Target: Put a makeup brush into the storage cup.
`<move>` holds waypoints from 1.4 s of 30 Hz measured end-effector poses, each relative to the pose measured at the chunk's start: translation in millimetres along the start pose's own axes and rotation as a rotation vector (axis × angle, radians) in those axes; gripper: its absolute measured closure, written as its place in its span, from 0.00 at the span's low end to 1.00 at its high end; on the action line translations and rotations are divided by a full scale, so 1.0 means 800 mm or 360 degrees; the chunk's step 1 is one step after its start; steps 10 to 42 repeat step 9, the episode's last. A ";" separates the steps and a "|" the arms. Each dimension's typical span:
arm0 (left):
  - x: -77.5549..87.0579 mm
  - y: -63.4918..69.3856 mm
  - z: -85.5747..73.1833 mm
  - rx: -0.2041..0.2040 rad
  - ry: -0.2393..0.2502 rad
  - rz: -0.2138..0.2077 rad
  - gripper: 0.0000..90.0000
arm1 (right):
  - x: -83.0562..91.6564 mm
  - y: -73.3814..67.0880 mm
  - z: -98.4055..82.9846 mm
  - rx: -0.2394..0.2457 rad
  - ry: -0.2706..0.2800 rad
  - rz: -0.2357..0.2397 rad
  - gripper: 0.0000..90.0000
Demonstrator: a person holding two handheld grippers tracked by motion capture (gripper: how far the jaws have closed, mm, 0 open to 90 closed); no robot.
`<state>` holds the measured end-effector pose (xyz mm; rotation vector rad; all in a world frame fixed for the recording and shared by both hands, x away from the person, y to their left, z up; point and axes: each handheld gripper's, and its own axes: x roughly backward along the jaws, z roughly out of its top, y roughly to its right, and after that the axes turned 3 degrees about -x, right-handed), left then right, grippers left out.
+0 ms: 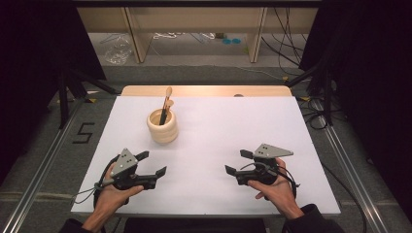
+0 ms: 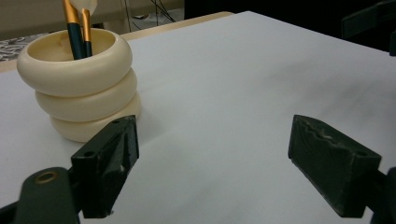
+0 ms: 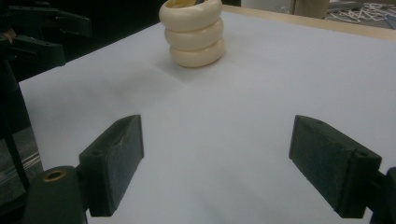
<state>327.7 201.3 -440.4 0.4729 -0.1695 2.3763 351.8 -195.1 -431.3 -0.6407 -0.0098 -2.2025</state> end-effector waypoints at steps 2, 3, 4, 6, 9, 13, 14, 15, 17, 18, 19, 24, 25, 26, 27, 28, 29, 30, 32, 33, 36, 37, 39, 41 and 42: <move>0.000 0.001 0.000 0.0018 0.0009 0.0008 0.18 | -0.001 0.000 0.000 -0.0002 0.0006 0.0008 0.21; 0.000 0.000 0.000 0.0013 0.0008 0.0005 0.18 | -0.001 0.000 0.000 0.0000 0.0002 0.0008 0.21; 0.000 0.000 0.000 0.0025 0.0006 0.0011 0.18 | -0.001 0.000 0.000 0.0005 -0.0006 -0.0003 0.21; 0.000 -0.002 -0.001 0.0038 0.0023 0.0013 0.18 | -0.001 0.000 0.000 0.0003 -0.0005 -0.0001 0.21; 0.002 -0.004 0.000 0.0014 0.0013 0.0027 0.18 | -0.002 0.000 0.000 0.0006 -0.0007 -0.0002 0.21; 0.002 -0.004 0.000 0.0014 0.0013 0.0027 0.18 | -0.002 0.000 0.000 0.0006 -0.0007 -0.0002 0.21; 0.002 -0.004 0.000 0.0014 0.0013 0.0027 0.18 | -0.002 0.000 0.000 0.0006 -0.0007 -0.0002 0.21; 0.002 -0.004 0.000 0.0014 0.0013 0.0027 0.18 | -0.002 0.000 0.000 0.0006 -0.0007 -0.0002 0.21; 0.002 -0.004 0.000 0.0014 0.0013 0.0027 0.18 | -0.002 0.000 0.000 0.0006 -0.0007 -0.0002 0.21; 0.002 -0.004 0.000 0.0014 0.0013 0.0027 0.18 | -0.002 0.000 0.000 0.0006 -0.0007 -0.0002 0.21; 0.002 -0.004 0.000 0.0014 0.0013 0.0027 0.18 | -0.002 0.000 0.000 0.0006 -0.0007 -0.0002 0.21; 0.002 -0.004 0.000 0.0014 0.0013 0.0027 0.18 | -0.002 0.000 0.000 0.0006 -0.0007 -0.0002 0.21; 0.002 -0.004 0.000 0.0014 0.0013 0.0027 0.18 | -0.002 0.000 0.000 0.0006 -0.0007 -0.0002 0.21; 0.002 -0.004 0.000 0.0014 0.0013 0.0027 0.18 | -0.002 0.000 0.000 0.0006 -0.0007 -0.0002 0.21; 0.002 -0.004 0.000 0.0014 0.0013 0.0027 0.18 | -0.002 0.000 0.000 0.0006 -0.0007 -0.0002 0.21; 0.002 -0.004 0.000 0.0014 0.0013 0.0027 0.18 | -0.002 0.000 0.000 0.0006 -0.0007 -0.0002 0.21; 0.002 -0.004 0.000 0.0014 0.0013 0.0027 0.18 | -0.002 0.000 0.000 0.0006 -0.0007 -0.0002 0.21; 0.002 -0.004 0.000 0.0014 0.0013 0.0027 0.18 | -0.002 0.000 0.000 0.0006 -0.0007 -0.0002 0.21; 0.002 -0.004 0.000 0.0014 0.0013 0.0027 0.18 | -0.002 0.000 0.000 0.0006 -0.0007 -0.0002 0.21; 0.002 -0.004 0.000 0.0014 0.0013 0.0027 0.18 | -0.002 0.000 0.000 0.0006 -0.0007 -0.0002 0.21; 0.002 -0.004 0.000 0.0014 0.0013 0.0027 0.18 | -0.002 0.000 0.000 0.0006 -0.0007 -0.0002 0.21; 0.002 -0.004 0.000 0.0014 0.0013 0.0027 0.18 | -0.002 0.000 0.000 0.0006 -0.0007 -0.0002 0.21; 0.002 -0.004 0.000 0.0014 0.0013 0.0027 0.18 | -0.002 0.000 0.000 0.0006 -0.0007 -0.0002 0.21; 0.002 -0.004 0.000 0.0014 0.0013 0.0027 0.18 | -0.002 0.000 0.000 0.0006 -0.0007 -0.0002 0.21; 0.002 -0.004 0.000 0.0014 0.0013 0.0027 0.18 | -0.002 0.000 0.000 0.0006 -0.0007 -0.0002 0.21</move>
